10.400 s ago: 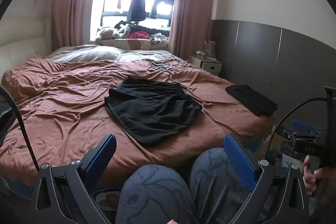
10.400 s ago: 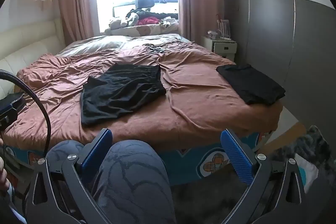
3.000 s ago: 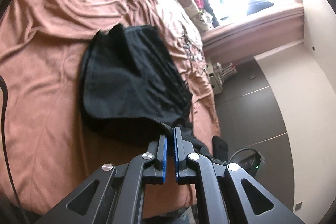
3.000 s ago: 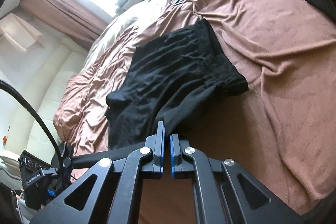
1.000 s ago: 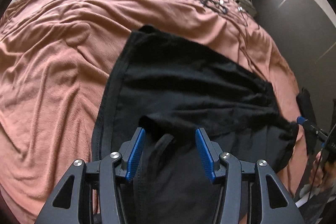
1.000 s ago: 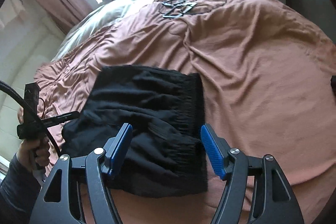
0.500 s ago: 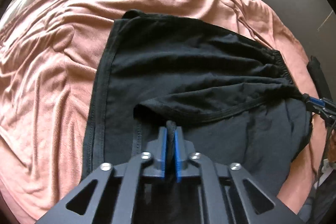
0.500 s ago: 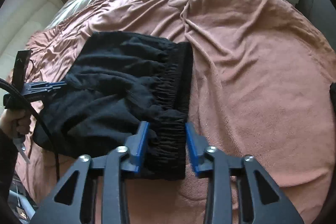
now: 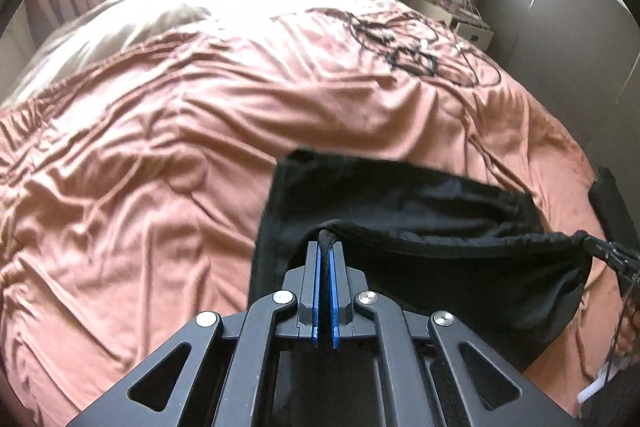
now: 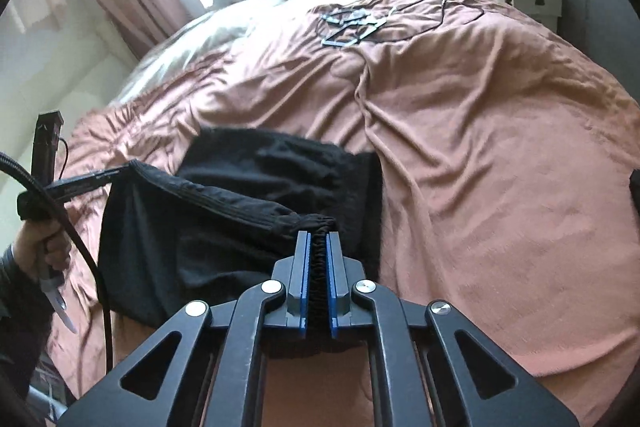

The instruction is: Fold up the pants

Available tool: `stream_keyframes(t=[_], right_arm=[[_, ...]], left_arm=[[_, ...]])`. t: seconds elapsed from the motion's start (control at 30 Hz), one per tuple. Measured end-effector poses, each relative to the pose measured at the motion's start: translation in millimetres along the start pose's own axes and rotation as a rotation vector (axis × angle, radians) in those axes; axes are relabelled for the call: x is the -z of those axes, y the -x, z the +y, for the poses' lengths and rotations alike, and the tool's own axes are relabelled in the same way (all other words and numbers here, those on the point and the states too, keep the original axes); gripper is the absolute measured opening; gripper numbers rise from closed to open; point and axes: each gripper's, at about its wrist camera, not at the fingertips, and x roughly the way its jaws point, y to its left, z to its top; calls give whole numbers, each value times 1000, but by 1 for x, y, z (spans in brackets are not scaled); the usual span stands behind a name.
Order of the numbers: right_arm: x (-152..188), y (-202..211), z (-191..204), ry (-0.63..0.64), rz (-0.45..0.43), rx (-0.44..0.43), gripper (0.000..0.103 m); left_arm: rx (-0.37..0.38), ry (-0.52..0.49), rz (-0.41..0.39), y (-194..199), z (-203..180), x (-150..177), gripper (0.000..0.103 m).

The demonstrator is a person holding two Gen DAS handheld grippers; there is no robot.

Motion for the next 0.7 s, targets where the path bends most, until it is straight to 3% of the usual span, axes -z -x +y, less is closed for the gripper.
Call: stream_keyframes(t=[0.33,0.7], right_arm=[[-20,-34,-12,-74,-23,22,2],[-52,-86,-20,-107,18,83,2]], left_arm=[[-56,-19,-42,-18,-4,-52,4],[-113,-9,14,-81,-2,-79,4]])
